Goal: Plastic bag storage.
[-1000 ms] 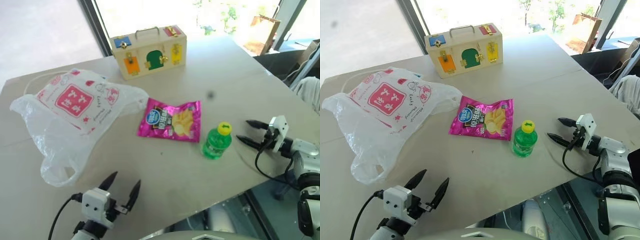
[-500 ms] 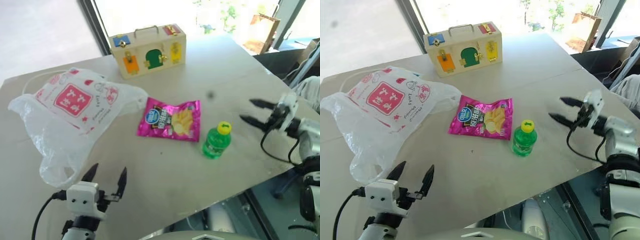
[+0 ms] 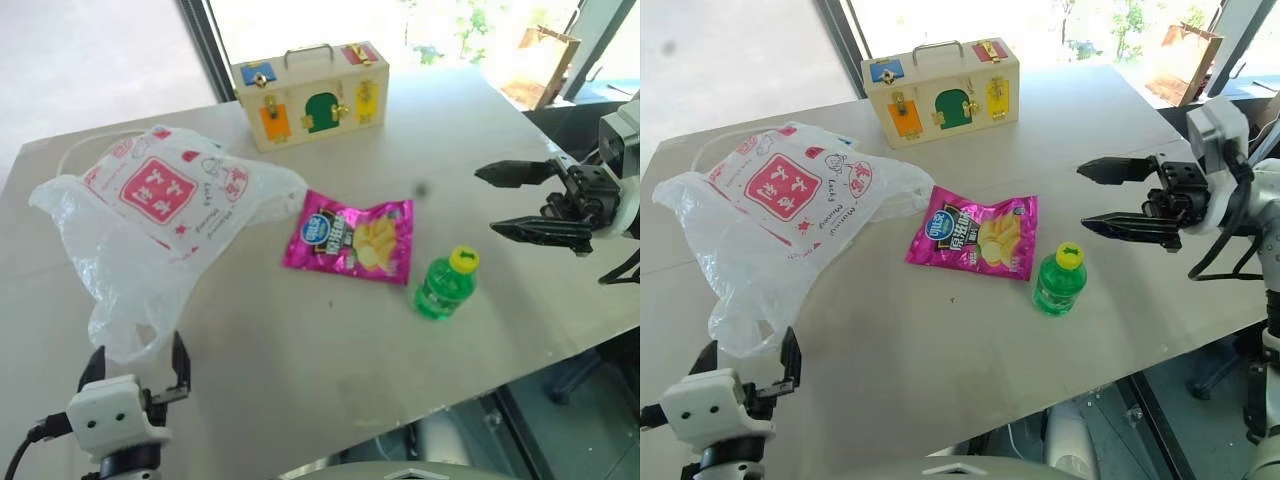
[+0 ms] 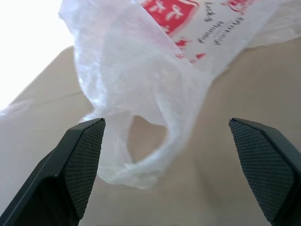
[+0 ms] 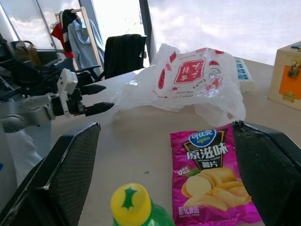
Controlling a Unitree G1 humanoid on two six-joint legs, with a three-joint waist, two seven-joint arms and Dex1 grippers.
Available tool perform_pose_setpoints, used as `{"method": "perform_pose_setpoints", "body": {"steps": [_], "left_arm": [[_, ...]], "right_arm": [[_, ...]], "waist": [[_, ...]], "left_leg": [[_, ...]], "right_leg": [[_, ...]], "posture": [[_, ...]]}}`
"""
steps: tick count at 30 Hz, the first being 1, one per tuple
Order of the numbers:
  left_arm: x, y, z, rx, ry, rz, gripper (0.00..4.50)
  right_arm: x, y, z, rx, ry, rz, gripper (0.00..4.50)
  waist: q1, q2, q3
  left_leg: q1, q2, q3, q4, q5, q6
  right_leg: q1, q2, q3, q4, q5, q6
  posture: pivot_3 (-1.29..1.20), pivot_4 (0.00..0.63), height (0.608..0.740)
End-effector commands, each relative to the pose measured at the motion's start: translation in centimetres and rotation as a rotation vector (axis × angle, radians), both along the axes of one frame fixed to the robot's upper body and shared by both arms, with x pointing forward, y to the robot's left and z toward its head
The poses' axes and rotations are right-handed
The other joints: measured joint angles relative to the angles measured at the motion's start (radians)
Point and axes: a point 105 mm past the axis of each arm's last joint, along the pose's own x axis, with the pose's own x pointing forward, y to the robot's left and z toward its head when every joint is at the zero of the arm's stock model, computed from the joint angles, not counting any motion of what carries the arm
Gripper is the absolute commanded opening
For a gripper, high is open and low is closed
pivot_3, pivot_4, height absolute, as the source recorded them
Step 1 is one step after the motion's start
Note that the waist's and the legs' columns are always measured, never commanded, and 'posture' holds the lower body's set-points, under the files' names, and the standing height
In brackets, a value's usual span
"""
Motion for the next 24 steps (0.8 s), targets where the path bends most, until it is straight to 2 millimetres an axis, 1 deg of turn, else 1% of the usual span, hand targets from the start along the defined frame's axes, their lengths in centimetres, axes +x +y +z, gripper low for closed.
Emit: {"method": "perform_pose_setpoints", "body": {"steps": [1,3,5,7,11,13,15,17,18,19,20,21,22,24], "left_arm": [[0.7,1.1,-0.6,0.019,0.015,0.026,4.45],[1.3,1.3,-1.1,0.01,0.029,0.021,4.45],[1.8,1.6,-2.0,-0.037,0.055,0.03,4.45],[2.4,1.4,-2.2,-0.002,0.088,-0.013,4.45],[3.0,2.2,-2.5,0.037,0.119,-0.006,4.45],[3.2,2.5,-2.6,0.055,0.127,-0.005,3.93],[3.4,2.7,-2.6,0.054,0.124,-0.004,3.23],[3.5,2.7,-2.7,0.053,0.122,-0.007,2.25],[3.6,2.7,-2.7,0.053,0.121,-0.008,1.63],[3.7,2.7,-2.7,0.053,0.12,-0.009,1.33],[3.7,2.7,-2.7,0.052,0.118,-0.01,0.79],[3.7,2.7,-2.7,0.052,0.117,-0.011,0.46],[3.8,2.7,-2.7,0.051,0.114,-0.013,0.03],[4.0,2.7,-2.6,0.047,0.109,-0.018,0.03]], "right_arm": [[-0.6,0.4,0.8,0.003,-0.048,0.023,4.5],[-0.6,0.4,0.6,-0.005,-0.046,0.021,4.5],[-0.7,0.5,0.6,0.0,-0.048,0.023,4.5],[-0.8,0.5,0.7,0.006,-0.053,0.023,4.5],[-0.7,0.4,0.8,0.011,-0.062,0.012,4.5],[-0.7,0.4,0.7,0.012,-0.065,0.009,4.5],[-0.8,0.5,0.6,0.01,-0.066,0.009,4.5],[-0.9,0.5,0.6,0.012,-0.066,0.011,4.5],[-0.9,0.5,0.6,0.012,-0.066,0.011,4.5],[-0.9,0.6,0.6,0.012,-0.067,0.012,4.5],[-0.9,0.6,0.6,0.013,-0.067,0.013,4.5],[-1.0,0.6,0.6,0.014,-0.067,0.012,4.5],[-1.0,0.6,0.5,0.013,-0.067,0.01,4.5],[-0.8,0.6,0.3,0.006,-0.064,-0.003,4.5]], "waist": [[0.0,0.0,0.0],[-0.001,-0.001,0.0],[-0.003,-0.001,0.0],[-0.004,-0.001,0.0],[-0.004,-0.001,0.0],[-0.005,-0.001,0.0],[-0.006,-0.001,0.0],[-0.006,-0.001,0.0],[-0.006,-0.001,0.0],[-0.006,-0.001,0.0],[-0.006,-0.001,0.0],[-0.006,-0.001,0.0],[-0.006,-0.001,0.0],[-0.006,-0.002,-0.001]], "left_leg": [[0.0,0.0,0.0,0.0,0.0,0.0],[0.0,0.0,0.0,0.001,0.0,0.0],[0.0,-0.001,0.0,0.002,0.0,0.0],[0.0,-0.001,0.0,0.002,0.0,0.0],[0.0,-0.001,0.0,0.002,0.0,0.0],[0.0,-0.001,0.0,0.003,0.0,0.0],[0.0,-0.001,0.0,0.003,0.0,0.0],[0.0,-0.001,0.0,0.003,0.0,0.0],[0.0,-0.001,0.0,0.004,0.0,0.0],[0.0,-0.001,0.0,0.004,0.0,0.0],[0.0,-0.001,0.0,0.004,0.0,0.0],[0.0,-0.001,0.0,0.004,0.0,0.0],[0.0,-0.001,0.0,0.005,0.0,0.0],[0.0,-0.001,0.0,0.005,0.0,0.0]], "right_leg": [[0.0,0.0,0.0,0.0,0.0,0.0],[0.0,0.0,0.0,0.001,0.0,0.0],[0.0,0.0,0.0,0.001,0.0,0.0],[0.0,0.0,0.0,0.001,0.0,0.0],[-0.001,0.0,0.0,0.002,0.0,0.0],[-0.001,0.0,0.0,0.002,0.0,0.0],[-0.001,0.0,0.0,0.002,0.0,0.0],[-0.001,0.0,0.0,0.002,0.0,0.0],[-0.001,0.0,0.0,0.003,0.0,0.0],[-0.001,0.0,0.0,0.003,0.0,0.0],[-0.001,0.0,0.0,0.003,0.0,0.0],[-0.001,0.0,0.0,0.003,0.0,0.0],[-0.001,0.0,0.0,0.003,0.0,0.0],[-0.001,0.0,0.0,0.004,0.0,0.0]], "posture": [[0.0,0.15,0.74],[0.0,0.15,0.74],[0.0,0.15,0.74],[0.0,0.15,0.74],[0.0,0.15,0.74],[0.0,0.15,0.74],[0.0,0.15,0.74],[0.0,0.15,0.74],[0.0,0.15,0.74],[0.0,0.15,0.74],[0.0,0.15,0.74],[0.0,0.15,0.74],[0.0,0.15,0.74],[0.0,0.15,0.74]]}}
